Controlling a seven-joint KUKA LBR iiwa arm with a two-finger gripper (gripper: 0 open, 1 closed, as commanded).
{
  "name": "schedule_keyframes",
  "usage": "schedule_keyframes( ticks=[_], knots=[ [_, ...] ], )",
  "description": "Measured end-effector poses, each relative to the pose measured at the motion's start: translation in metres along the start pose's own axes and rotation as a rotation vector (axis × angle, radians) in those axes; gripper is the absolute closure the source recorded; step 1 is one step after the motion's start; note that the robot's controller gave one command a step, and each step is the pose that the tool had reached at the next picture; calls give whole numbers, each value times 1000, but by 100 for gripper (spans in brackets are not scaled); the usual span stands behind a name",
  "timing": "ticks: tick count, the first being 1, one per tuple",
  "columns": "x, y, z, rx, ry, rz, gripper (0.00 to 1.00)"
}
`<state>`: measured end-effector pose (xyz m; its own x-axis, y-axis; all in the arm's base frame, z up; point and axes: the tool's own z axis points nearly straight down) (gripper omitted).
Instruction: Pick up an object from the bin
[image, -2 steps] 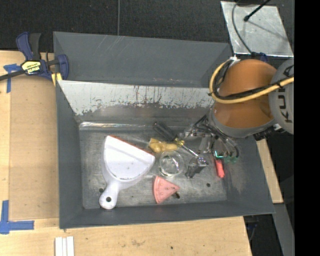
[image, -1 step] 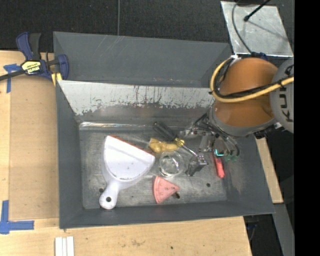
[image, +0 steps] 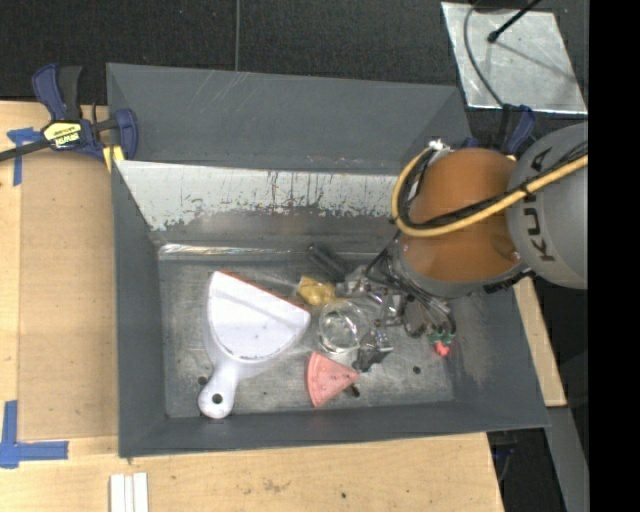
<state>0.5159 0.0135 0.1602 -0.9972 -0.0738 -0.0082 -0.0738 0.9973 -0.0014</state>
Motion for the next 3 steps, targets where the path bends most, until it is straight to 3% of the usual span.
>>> schedule_keyframes(
  ticks=[1, 2, 3],
  knots=[
    [2, -5, 27, -3, 8, -229, 0],
    [17, 37, 84, -2, -4, -514, 100],
    [17, 37, 84, -2, -4, -513, 100]
  ],
)
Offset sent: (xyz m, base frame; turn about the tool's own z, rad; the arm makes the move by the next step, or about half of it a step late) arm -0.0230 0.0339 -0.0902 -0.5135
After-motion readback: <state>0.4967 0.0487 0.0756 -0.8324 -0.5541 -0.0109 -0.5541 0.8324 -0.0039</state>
